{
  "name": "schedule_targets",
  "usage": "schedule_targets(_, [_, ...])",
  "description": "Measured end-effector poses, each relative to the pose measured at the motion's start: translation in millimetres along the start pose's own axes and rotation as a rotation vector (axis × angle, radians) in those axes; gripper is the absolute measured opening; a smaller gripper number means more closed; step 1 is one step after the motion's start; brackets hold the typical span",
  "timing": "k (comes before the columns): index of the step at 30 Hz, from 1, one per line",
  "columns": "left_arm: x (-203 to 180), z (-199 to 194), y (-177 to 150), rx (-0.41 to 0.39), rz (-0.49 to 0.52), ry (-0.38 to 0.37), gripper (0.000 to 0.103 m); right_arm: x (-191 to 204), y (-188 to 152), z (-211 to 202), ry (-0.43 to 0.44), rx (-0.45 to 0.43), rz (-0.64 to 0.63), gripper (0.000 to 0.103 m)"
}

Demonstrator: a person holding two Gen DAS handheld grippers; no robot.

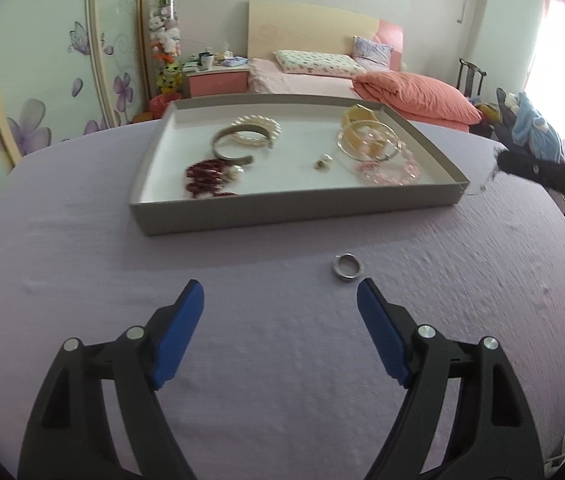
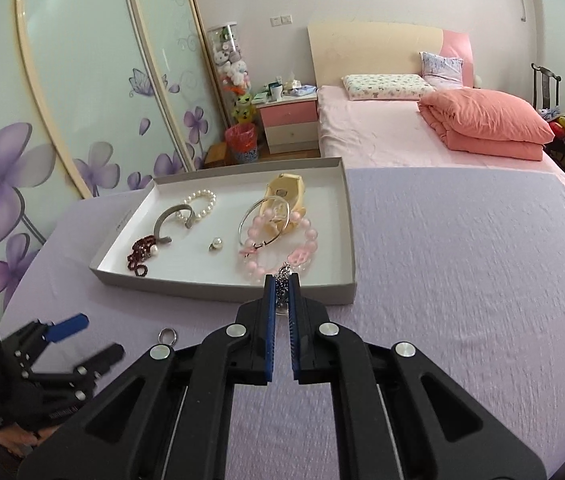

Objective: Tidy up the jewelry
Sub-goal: 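Grasp the silver ring with the left gripper while the right gripper holds the earrings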

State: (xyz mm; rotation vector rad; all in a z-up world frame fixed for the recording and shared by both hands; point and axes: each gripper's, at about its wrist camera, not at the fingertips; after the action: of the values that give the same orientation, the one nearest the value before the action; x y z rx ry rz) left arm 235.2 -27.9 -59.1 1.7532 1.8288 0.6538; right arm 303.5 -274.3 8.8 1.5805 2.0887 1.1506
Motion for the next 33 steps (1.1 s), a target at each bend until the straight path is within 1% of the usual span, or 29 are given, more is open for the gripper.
schedule_targets(7, [-21, 12, -1, 0.021, 0.028, -0.008, 0.079, -8, 0, -2, 0.004, -0.011, 0.017, 0.006])
schedule_targets(12, [-37, 25, 2, 0.038, 0.054, 0.016, 0.079, -15, -1, -1, 0.002, -0.013, 0.033, 0.006])
schedule_targets(16, [-46, 36, 5, 0.052, 0.052, 0.026, 0.078, -21, -2, 1, -0.002, -0.010, 0.043, 0.006])
schedule_targets(17, [-47, 40, 7, 0.058, 0.046, 0.029, 0.077, -23, -3, 1, -0.003, -0.010, 0.046, 0.006])
schedule_targets(18, [-48, 42, 7, 0.062, 0.044, 0.028, 0.073, -25, -3, 2, -0.003, -0.009, 0.049, 0.006])
schedule_targets(23, [-53, 49, 12, 0.065, 0.047, 0.040, 0.064, -30, -4, 5, -0.006, -0.005, 0.062, 0.006])
schedule_targets(26, [-55, 51, 14, 0.064, 0.049, 0.042, 0.061, -31, -4, 6, -0.005, -0.004, 0.067, 0.006])
schedule_targets(28, [-56, 51, 15, 0.061, 0.051, 0.044, 0.056, -31, -4, 8, -0.004, -0.003, 0.070, 0.006])
schedule_targets(31, [-59, 52, 16, 0.057, 0.060, 0.044, 0.045, -32, -5, 9, 0.001, -0.002, 0.073, 0.006])
schedule_targets(32, [-60, 52, 16, 0.055, 0.064, 0.046, 0.037, -32, -5, 9, 0.003, -0.001, 0.074, 0.006])
schedule_targets(33, [-61, 52, 17, 0.053, 0.068, 0.043, 0.026, -32, -5, 10, 0.003, -0.001, 0.075, 0.006])
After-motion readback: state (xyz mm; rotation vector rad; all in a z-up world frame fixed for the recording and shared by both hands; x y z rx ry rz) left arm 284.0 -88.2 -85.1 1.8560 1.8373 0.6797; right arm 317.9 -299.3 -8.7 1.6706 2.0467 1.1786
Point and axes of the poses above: each gripper's, at about its wrist camera, not at the fingertips, and z roughly the way its jaws point, x to its left, y to its top, and after that the axes turned 3 degrees about y, right-handed
